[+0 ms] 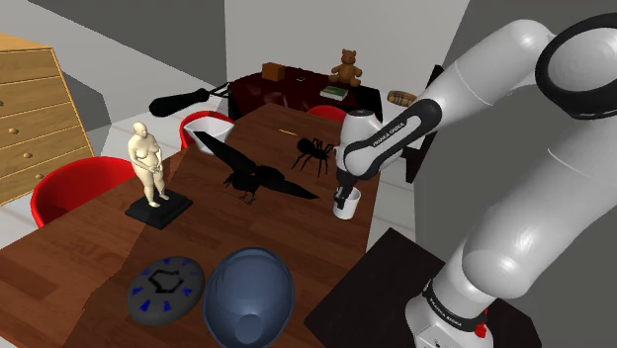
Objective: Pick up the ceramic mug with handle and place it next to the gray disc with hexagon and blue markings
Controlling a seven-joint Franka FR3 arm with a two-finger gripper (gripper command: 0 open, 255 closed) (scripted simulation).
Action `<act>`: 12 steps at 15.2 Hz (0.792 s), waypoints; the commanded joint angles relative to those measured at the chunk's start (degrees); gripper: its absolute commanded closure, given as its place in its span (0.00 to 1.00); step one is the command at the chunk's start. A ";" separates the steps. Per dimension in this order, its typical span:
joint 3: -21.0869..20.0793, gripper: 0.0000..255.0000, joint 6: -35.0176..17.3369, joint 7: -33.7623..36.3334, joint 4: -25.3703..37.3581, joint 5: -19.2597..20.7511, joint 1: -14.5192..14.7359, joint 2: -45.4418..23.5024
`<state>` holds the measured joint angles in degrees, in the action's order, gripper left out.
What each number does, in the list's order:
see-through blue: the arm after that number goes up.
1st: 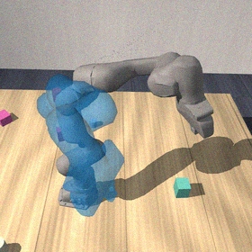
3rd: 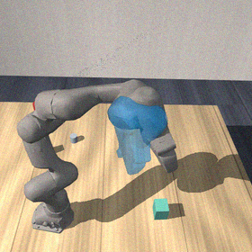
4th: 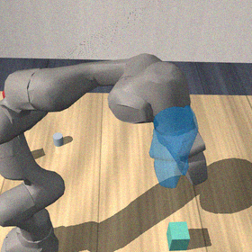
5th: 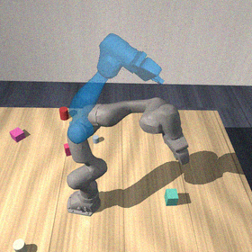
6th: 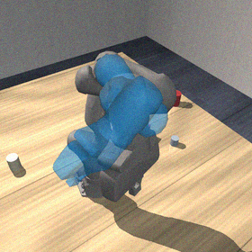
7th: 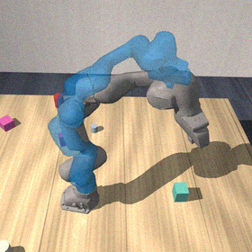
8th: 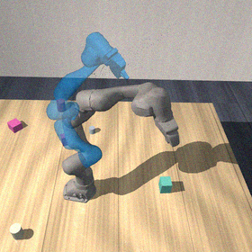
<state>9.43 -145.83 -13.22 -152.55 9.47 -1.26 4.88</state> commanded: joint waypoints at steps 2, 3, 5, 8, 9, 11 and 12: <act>-0.01 1.00 2.81 -0.24 0.46 0.00 -0.04 2.35; -0.05 1.00 3.76 -0.28 0.63 0.00 -0.03 3.12; -0.11 1.00 5.64 -0.37 1.01 -0.02 -0.02 4.62; -0.23 1.00 8.45 -0.51 1.70 -0.08 0.00 6.76; -0.27 1.00 9.38 -0.56 1.96 -0.11 0.00 7.43; -0.36 1.00 11.24 -0.66 2.51 -0.16 0.02 8.74; -0.40 1.00 12.16 -0.71 2.81 -0.19 0.03 9.36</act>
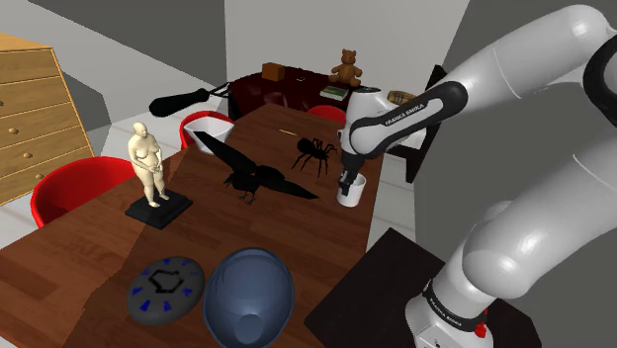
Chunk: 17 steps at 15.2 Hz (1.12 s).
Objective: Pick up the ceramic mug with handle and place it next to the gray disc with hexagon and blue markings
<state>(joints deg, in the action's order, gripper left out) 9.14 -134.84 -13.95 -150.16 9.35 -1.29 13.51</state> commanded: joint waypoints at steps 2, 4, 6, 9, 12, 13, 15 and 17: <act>-0.20 1.00 3.01 -0.08 1.06 -0.13 0.08 1.93; -0.30 1.00 4.84 -0.18 1.76 -0.21 0.10 3.06; -0.39 1.00 6.64 -0.29 2.50 -0.28 0.12 4.13; -0.53 1.00 9.10 -0.43 3.61 -0.39 0.15 5.48; -3.63 1.00 9.47 3.84 3.99 -1.92 2.46 5.06; -4.65 1.00 9.58 5.25 4.26 -2.44 3.22 4.78; -6.67 1.00 9.80 8.05 5.00 -3.44 4.72 4.02; -8.64 1.00 10.01 10.82 6.03 -4.37 6.19 3.01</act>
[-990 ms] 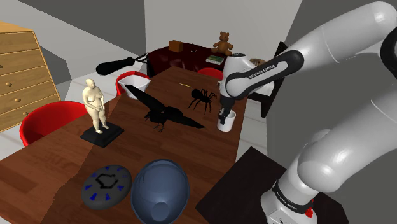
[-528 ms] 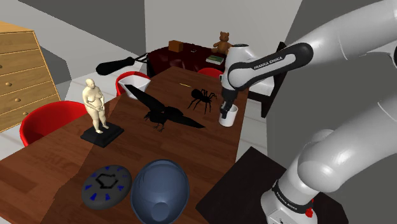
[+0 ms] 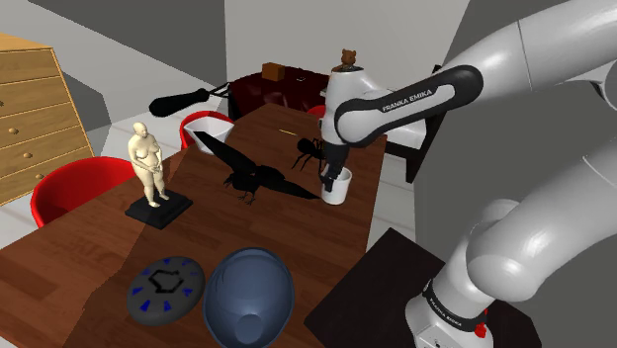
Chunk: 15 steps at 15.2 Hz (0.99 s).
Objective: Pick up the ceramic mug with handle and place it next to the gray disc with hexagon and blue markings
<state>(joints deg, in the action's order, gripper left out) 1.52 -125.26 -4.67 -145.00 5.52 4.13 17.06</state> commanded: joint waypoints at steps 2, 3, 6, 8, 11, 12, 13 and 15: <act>-2.95 1.00 0.66 4.28 2.17 -1.38 2.19 -1.79; -3.89 1.00 0.78 5.65 2.92 -1.75 2.87 -2.50; -6.63 1.00 1.20 9.74 5.56 -2.64 4.81 -4.96; -8.37 1.00 1.53 12.45 7.64 -3.03 6.03 -6.85; -10.81 1.00 2.15 16.52 11.24 -3.27 7.76 -10.03; -11.58 1.00 2.40 17.87 12.56 -3.26 8.33 -11.18; -12.31 1.00 2.67 19.22 13.95 -3.19 8.90 -12.37; -13.69 1.00 3.29 21.92 16.90 -2.92 10.04 -14.87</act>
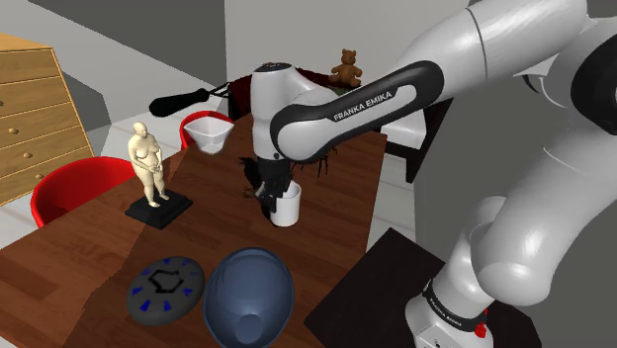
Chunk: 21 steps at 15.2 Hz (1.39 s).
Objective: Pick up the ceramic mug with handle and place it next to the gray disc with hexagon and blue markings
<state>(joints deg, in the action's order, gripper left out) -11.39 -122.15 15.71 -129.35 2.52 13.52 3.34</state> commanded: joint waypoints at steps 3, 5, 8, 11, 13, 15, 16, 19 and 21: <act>-2.62 1.00 1.31 5.53 6.16 0.80 2.40 -5.19; -3.67 1.00 2.24 8.14 9.75 1.48 3.65 -8.08; -4.91 1.00 3.81 11.70 15.30 2.65 5.57 -12.41; -4.79 1.00 1.73 12.04 14.22 3.08 5.67 -13.47; -4.73 1.00 0.35 12.29 13.57 3.40 5.71 -14.24; -4.65 1.00 -1.02 12.56 12.96 3.74 5.78 -15.04; -4.61 1.00 -1.70 12.69 12.68 3.92 5.81 -15.46; -4.46 1.00 -3.72 13.13 11.91 4.48 5.92 -16.78; -4.33 1.00 -5.04 13.43 11.46 4.89 6.01 -17.71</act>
<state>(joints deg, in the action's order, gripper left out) -15.79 -126.41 28.95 -117.60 7.19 19.48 -13.90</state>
